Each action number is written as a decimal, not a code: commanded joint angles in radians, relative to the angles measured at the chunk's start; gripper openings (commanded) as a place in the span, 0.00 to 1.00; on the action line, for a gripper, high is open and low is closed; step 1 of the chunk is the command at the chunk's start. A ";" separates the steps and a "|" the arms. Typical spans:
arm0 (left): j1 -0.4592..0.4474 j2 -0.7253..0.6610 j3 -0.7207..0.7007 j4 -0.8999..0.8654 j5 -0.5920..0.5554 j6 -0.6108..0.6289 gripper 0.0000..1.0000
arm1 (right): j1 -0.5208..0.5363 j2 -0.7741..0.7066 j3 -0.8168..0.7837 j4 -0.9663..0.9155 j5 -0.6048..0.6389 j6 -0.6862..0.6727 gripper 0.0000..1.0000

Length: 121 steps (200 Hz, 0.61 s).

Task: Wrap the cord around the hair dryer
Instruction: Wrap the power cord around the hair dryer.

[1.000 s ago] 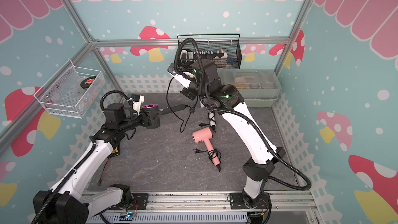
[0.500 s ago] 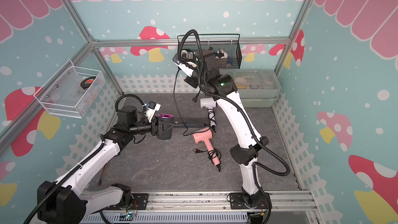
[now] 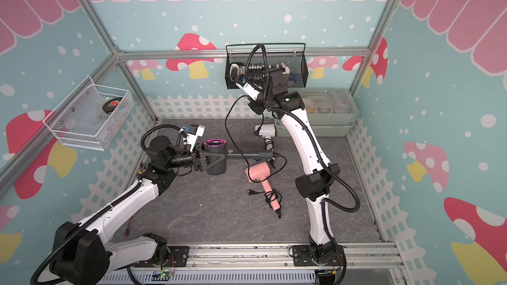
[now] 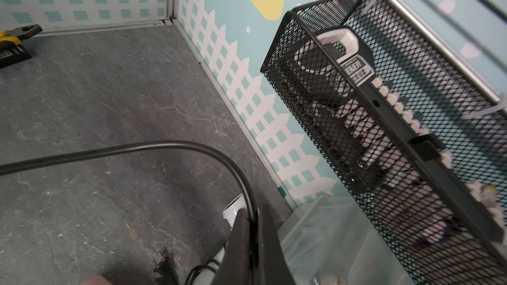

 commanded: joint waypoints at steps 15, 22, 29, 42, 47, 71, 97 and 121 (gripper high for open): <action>0.001 0.047 0.049 0.386 0.011 -0.198 0.00 | -0.095 -0.006 -0.104 0.009 -0.203 0.064 0.00; 0.005 0.063 0.048 0.445 -0.001 -0.233 0.00 | -0.102 -0.018 -0.141 0.018 -0.214 0.069 0.00; 0.010 0.078 0.048 0.514 -0.013 -0.273 0.00 | -0.107 -0.038 -0.184 0.031 -0.223 0.073 0.00; 0.024 0.115 0.048 0.662 -0.040 -0.363 0.00 | -0.116 -0.087 -0.281 0.077 -0.227 0.083 0.00; 0.032 0.130 0.048 0.716 -0.050 -0.401 0.00 | -0.119 -0.109 -0.324 0.101 -0.229 0.089 0.00; 0.067 0.215 0.081 0.924 -0.089 -0.576 0.00 | -0.143 -0.221 -0.525 0.218 -0.259 0.124 0.00; 0.068 0.239 0.114 0.923 -0.093 -0.566 0.00 | -0.153 -0.296 -0.661 0.271 -0.274 0.148 0.00; 0.081 0.255 0.140 0.920 -0.121 -0.576 0.00 | -0.153 -0.346 -0.767 0.310 -0.301 0.179 0.00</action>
